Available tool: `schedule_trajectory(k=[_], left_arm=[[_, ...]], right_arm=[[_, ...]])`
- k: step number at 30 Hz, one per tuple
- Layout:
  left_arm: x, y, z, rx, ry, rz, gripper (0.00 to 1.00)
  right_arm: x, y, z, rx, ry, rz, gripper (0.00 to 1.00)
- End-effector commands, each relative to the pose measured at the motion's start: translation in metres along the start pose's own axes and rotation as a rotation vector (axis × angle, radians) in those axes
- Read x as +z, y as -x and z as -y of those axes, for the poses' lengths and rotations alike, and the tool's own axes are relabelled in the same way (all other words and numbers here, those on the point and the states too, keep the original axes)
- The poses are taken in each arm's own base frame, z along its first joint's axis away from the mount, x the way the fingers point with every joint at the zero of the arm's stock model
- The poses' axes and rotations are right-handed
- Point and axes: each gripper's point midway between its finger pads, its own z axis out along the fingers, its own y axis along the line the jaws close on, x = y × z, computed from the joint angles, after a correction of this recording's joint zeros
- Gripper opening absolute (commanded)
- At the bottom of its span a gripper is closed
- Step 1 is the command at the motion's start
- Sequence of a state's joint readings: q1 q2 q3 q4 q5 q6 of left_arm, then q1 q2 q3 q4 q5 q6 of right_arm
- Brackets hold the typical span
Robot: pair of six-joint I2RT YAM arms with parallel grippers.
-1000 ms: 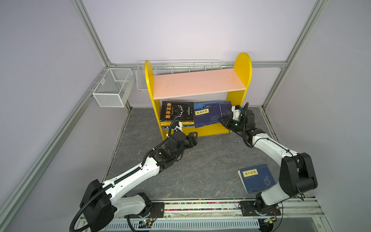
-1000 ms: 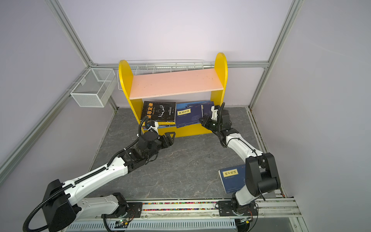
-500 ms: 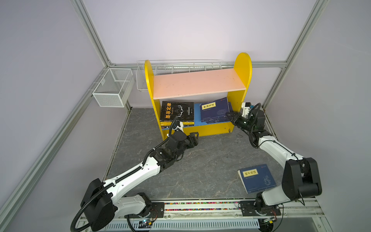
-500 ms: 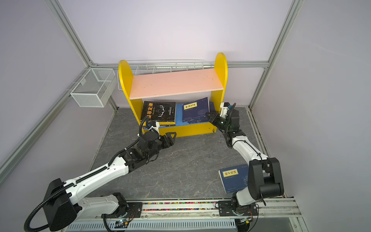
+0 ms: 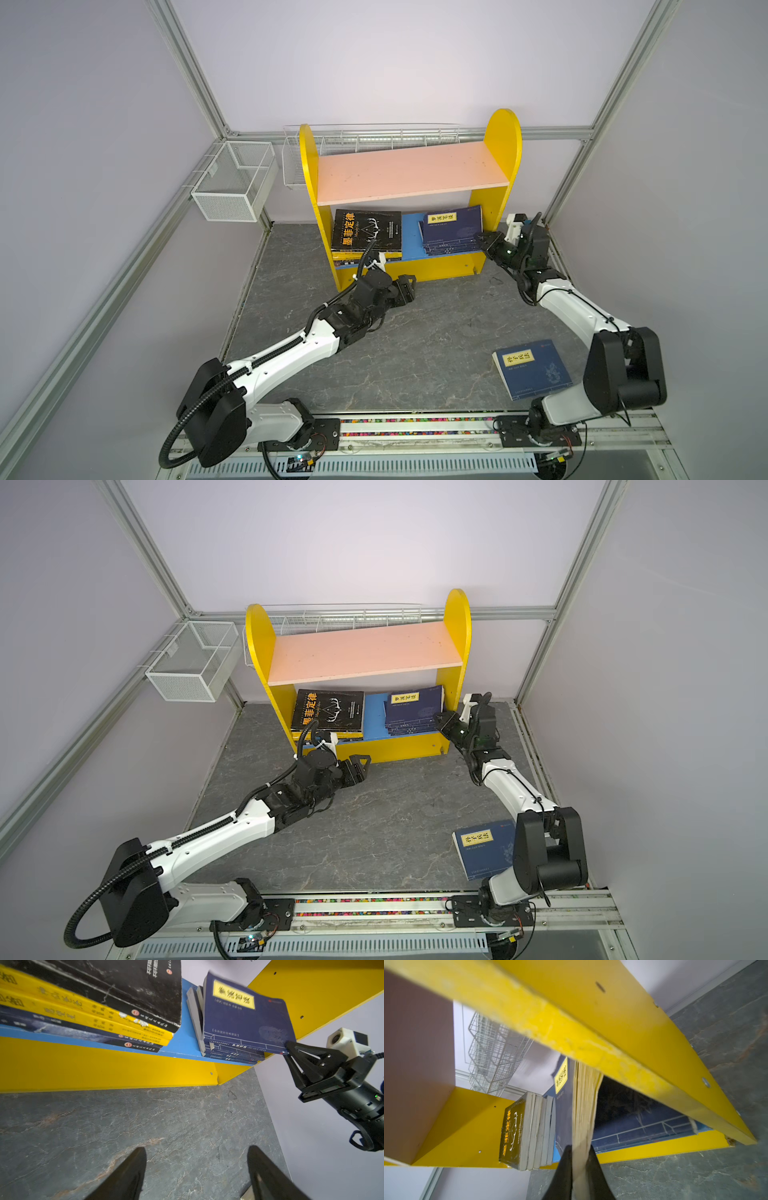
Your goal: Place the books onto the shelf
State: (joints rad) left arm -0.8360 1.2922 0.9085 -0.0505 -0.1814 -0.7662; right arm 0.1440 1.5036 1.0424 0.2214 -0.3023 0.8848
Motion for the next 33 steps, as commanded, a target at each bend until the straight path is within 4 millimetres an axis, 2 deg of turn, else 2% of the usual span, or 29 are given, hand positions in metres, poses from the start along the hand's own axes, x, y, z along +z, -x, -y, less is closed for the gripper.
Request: schedule_trajectory(k=[1,4,8,12,15,19,22,26,31,33], left_arm=[[0.001,0.013,0.014,0.000,-0.034,0.020,0.77],[0.004,0.011,0.015,-0.002,-0.043,0.011,0.77],[0.004,0.010,0.020,-0.003,-0.063,0.006,0.77],[0.003,0.011,0.020,0.001,-0.062,0.008,0.77],[0.002,0.011,0.018,0.000,-0.058,0.009,0.77],[0.001,0.009,0.013,-0.013,-0.047,0.014,0.77],[0.001,0.007,0.004,-0.021,-0.016,0.019,0.77],[0.001,0.003,-0.006,-0.021,0.027,0.015,0.77],[0.000,0.001,-0.011,-0.032,0.045,0.016,0.77],[-0.001,0.001,-0.013,-0.032,0.048,0.018,0.77]], right_arm=[[-0.010,0.020,0.006,-0.017,-0.103,0.084,0.19],[-0.005,0.020,0.011,0.002,-0.131,0.070,0.31],[-0.001,0.019,0.018,0.023,-0.161,0.063,0.52],[-0.002,0.018,0.021,0.020,-0.180,0.058,0.64],[-0.009,0.014,0.022,-0.021,-0.213,0.033,0.66],[-0.018,-0.010,0.014,-0.140,-0.228,-0.064,0.56],[-0.024,-0.038,0.009,-0.246,-0.259,-0.137,0.38],[-0.024,-0.064,0.014,-0.326,-0.315,-0.205,0.19],[-0.003,-0.083,0.020,-0.295,-0.317,-0.295,0.15],[0.006,-0.085,0.022,-0.282,-0.317,-0.305,0.15]])
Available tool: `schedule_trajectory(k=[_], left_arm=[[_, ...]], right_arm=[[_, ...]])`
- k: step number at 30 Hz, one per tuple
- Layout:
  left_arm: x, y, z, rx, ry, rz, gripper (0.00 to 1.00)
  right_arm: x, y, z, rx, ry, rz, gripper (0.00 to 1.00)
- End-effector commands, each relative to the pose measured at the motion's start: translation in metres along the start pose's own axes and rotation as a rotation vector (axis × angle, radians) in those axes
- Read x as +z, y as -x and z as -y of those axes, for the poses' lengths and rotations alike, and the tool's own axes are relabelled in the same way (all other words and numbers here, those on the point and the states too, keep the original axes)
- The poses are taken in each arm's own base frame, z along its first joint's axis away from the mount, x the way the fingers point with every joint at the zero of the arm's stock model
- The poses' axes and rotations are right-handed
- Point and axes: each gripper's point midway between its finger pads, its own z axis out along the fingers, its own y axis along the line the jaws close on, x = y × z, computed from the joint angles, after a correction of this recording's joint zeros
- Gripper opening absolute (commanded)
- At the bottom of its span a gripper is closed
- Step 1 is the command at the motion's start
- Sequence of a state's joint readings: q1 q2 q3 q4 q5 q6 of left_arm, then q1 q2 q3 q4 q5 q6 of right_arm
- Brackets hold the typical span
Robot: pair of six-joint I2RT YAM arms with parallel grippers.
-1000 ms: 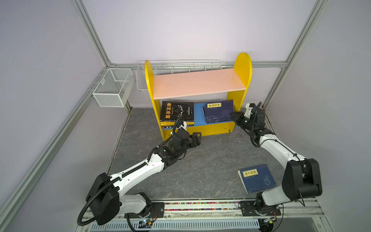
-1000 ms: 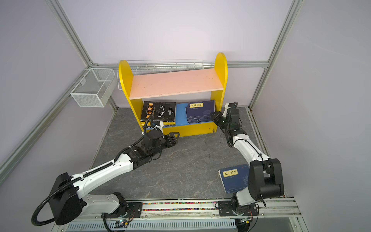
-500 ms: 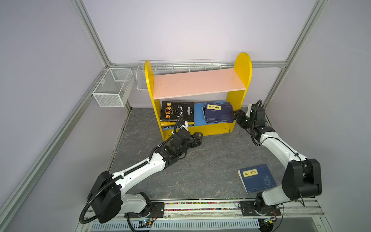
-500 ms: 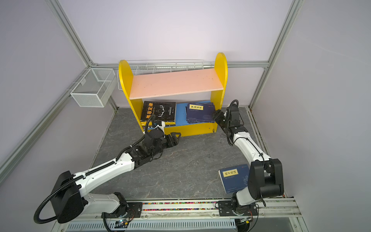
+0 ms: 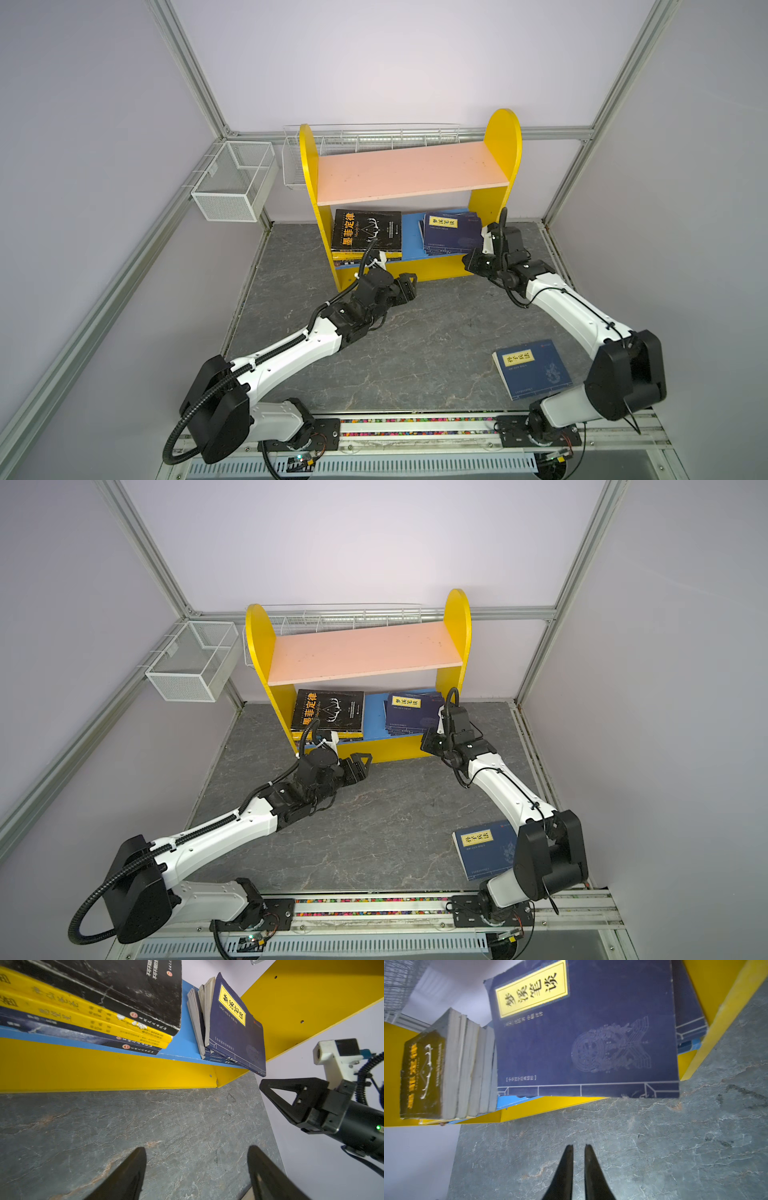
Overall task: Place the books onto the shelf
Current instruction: 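Open right gripper and withdraw it from the shelf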
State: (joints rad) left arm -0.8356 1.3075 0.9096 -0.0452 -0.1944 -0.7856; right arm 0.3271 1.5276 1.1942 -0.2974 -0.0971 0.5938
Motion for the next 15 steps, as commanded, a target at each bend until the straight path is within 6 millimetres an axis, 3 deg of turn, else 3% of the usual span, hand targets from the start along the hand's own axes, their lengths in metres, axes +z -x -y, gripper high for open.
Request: schedule_trajectory(k=[1,8,15], left_arm=[[-0.006,0.001,-0.011,-0.015,0.034,0.015,0.77],[-0.015,0.001,-0.018,-0.011,0.053,0.027,0.77],[-0.019,0.003,-0.021,-0.009,0.056,0.035,0.77]], right_arm=[[0.014,-0.003,0.001,-0.009,-0.012,-0.035,0.15],[0.024,0.021,0.007,-0.024,-0.070,0.007,0.15],[0.019,0.052,0.027,0.005,-0.129,0.082,0.16]])
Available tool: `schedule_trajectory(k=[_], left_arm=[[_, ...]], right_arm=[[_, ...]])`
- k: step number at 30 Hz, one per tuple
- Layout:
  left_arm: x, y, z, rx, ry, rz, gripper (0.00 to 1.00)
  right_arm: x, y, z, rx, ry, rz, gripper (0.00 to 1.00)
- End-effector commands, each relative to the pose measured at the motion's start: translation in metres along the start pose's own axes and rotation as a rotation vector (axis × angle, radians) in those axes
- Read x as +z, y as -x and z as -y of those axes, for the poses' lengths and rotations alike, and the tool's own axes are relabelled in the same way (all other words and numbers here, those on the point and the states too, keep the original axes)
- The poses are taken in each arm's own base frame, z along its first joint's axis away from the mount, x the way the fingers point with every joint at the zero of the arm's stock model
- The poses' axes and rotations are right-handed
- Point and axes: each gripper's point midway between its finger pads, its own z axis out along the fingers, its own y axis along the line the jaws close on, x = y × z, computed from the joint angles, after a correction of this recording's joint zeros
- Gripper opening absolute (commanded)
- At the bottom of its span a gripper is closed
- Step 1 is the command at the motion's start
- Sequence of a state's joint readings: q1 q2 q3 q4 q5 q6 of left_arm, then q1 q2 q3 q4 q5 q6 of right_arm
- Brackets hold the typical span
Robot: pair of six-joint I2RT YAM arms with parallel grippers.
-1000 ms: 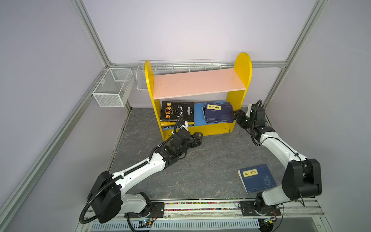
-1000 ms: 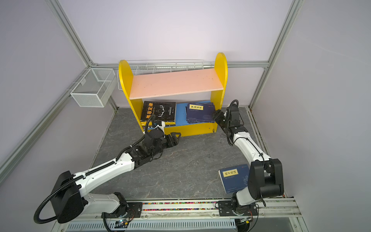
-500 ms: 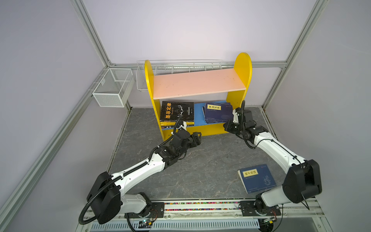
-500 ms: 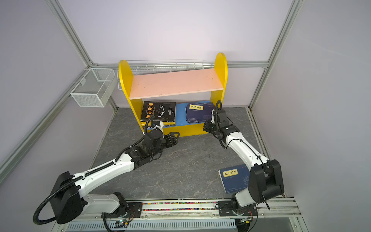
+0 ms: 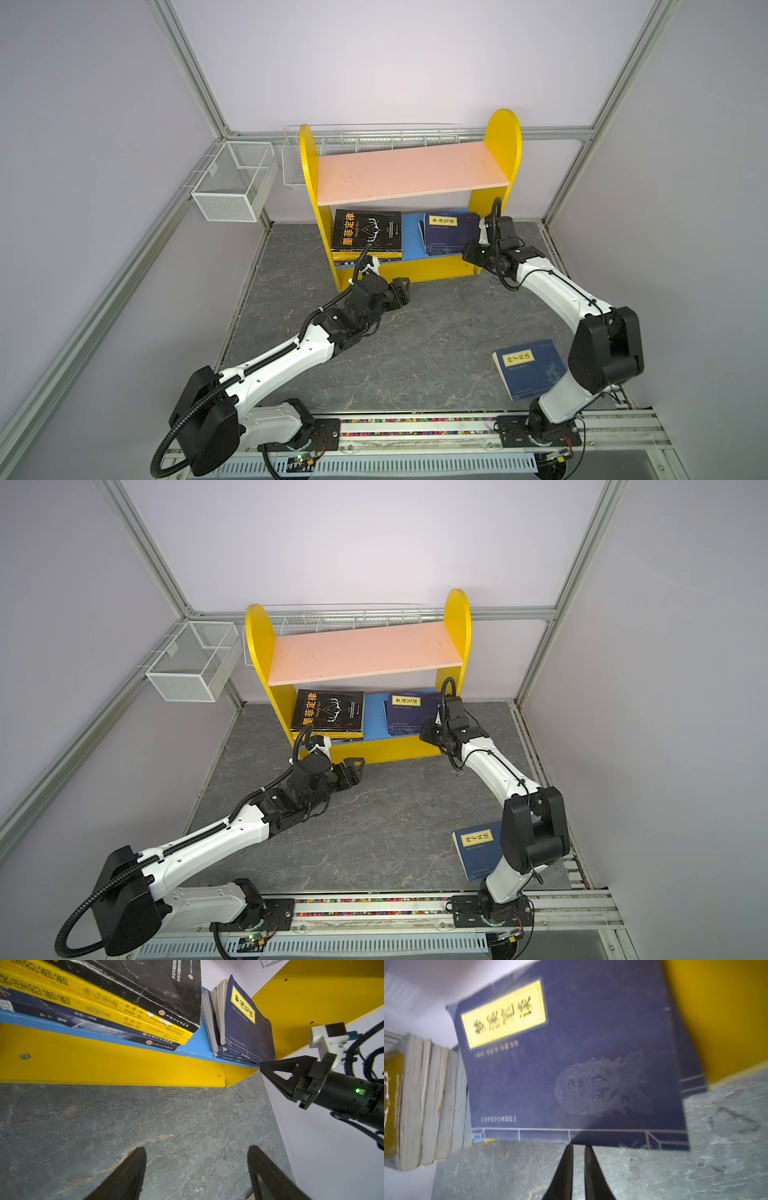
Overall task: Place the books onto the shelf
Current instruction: 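Open right gripper and withdraw it from the shelf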
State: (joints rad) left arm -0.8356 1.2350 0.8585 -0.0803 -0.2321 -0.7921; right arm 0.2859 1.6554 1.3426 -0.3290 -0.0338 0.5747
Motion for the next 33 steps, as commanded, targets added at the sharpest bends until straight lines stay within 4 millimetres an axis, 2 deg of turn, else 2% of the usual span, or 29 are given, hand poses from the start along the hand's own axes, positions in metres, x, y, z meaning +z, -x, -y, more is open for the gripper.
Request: schedule_trajectory(k=[1,10,17,26,33], left_arm=[[-0.003,0.004,-0.006,-0.003,0.021,0.017,0.77],[0.000,0.003,-0.003,0.003,0.011,0.008,0.77],[0.003,0.002,-0.002,0.004,0.008,0.005,0.77],[0.004,0.002,-0.002,0.001,0.014,0.003,0.77],[0.001,0.003,-0.004,0.004,0.019,0.006,0.77]], right_arm=[[0.000,0.018,0.015,0.003,-0.055,0.047,0.16],[-0.001,0.033,0.031,0.036,-0.077,0.082,0.17],[0.002,0.017,0.037,0.056,-0.072,0.049,0.18],[0.015,0.001,0.020,0.035,-0.051,0.018,0.18],[0.020,0.000,0.015,0.031,-0.051,0.013,0.18]])
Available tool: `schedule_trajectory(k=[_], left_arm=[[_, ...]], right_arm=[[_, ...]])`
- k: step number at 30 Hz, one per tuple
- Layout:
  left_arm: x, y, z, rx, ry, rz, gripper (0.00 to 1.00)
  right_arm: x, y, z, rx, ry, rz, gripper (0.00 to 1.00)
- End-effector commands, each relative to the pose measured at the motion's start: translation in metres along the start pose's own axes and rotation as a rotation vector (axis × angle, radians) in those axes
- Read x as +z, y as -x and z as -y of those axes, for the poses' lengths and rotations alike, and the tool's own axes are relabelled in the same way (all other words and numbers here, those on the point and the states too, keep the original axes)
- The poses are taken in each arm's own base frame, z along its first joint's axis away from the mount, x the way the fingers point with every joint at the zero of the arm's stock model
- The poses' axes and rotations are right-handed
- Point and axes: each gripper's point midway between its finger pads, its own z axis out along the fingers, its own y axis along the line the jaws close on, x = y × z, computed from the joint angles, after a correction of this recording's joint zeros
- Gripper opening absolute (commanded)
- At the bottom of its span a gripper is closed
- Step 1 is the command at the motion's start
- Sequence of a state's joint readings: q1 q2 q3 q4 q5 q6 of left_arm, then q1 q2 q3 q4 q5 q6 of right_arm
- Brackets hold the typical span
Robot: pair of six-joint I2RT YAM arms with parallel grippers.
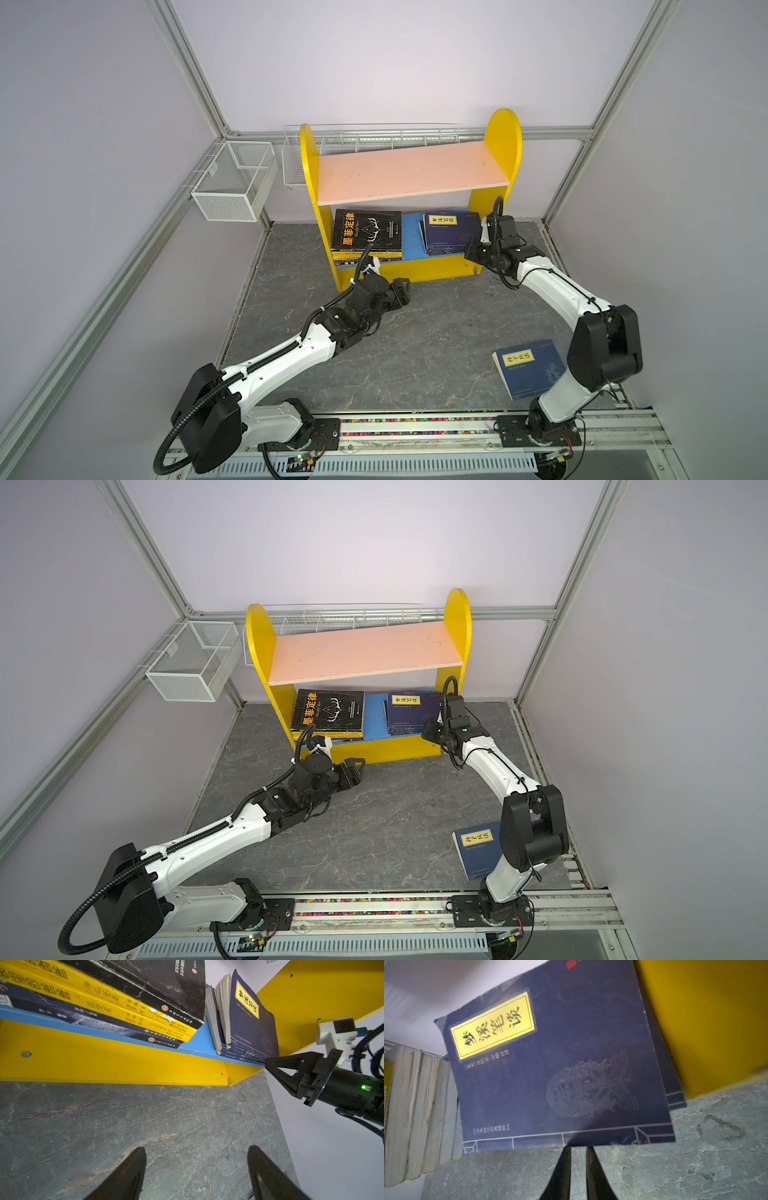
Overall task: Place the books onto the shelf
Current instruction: 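Open right gripper and withdraw it from the shelf, then move right gripper to the blue book on the table while left gripper approaches it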
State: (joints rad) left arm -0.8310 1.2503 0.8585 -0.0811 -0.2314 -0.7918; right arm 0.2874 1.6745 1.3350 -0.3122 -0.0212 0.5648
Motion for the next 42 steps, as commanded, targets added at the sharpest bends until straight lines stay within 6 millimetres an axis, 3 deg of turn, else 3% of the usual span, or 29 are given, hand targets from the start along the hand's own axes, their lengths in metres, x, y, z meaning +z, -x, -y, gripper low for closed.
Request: schedule_trajectory(k=[1,14,19,24,28,33,34,36,38,40,41,42], left_arm=[[-0.003,0.005,-0.001,0.004,0.006,0.014,0.77],[-0.001,0.003,-0.002,0.010,0.004,0.008,0.77],[-0.002,0.002,-0.003,0.010,0.006,0.004,0.77],[0.001,0.000,-0.003,0.012,0.006,-0.004,0.77],[0.004,-0.003,-0.004,0.013,0.005,-0.008,0.77],[0.010,-0.009,-0.005,0.008,-0.001,-0.022,0.77],[0.012,-0.011,-0.005,0.007,-0.004,-0.026,0.77],[0.014,-0.013,-0.006,0.004,-0.007,-0.028,0.77],[0.017,-0.015,-0.005,0.005,-0.012,-0.034,0.77],[0.019,-0.017,-0.005,0.006,-0.016,-0.041,0.77],[0.020,-0.018,-0.005,0.008,-0.017,-0.044,0.77],[0.020,-0.018,-0.004,0.007,-0.019,-0.047,0.77]], right_arm=[[0.012,0.003,0.010,0.038,-0.036,0.015,0.18],[0.011,0.025,0.002,-0.003,-0.044,0.073,0.18],[0.008,0.022,0.005,0.003,-0.047,0.070,0.18],[-0.017,0.008,0.009,0.035,-0.028,0.085,0.19],[-0.052,-0.010,0.031,0.061,-0.073,0.098,0.24],[-0.087,-0.058,0.085,0.177,-0.176,0.058,0.33],[-0.095,-0.069,0.104,0.225,-0.221,0.050,0.37],[-0.108,-0.102,0.136,0.313,-0.319,0.018,0.52],[-0.127,-0.140,0.171,0.438,-0.476,-0.018,0.79],[-0.145,-0.173,0.199,0.544,-0.613,-0.062,0.96],[-0.152,-0.189,0.210,0.586,-0.667,-0.094,0.95],[-0.157,-0.202,0.218,0.617,-0.707,-0.120,0.89]])
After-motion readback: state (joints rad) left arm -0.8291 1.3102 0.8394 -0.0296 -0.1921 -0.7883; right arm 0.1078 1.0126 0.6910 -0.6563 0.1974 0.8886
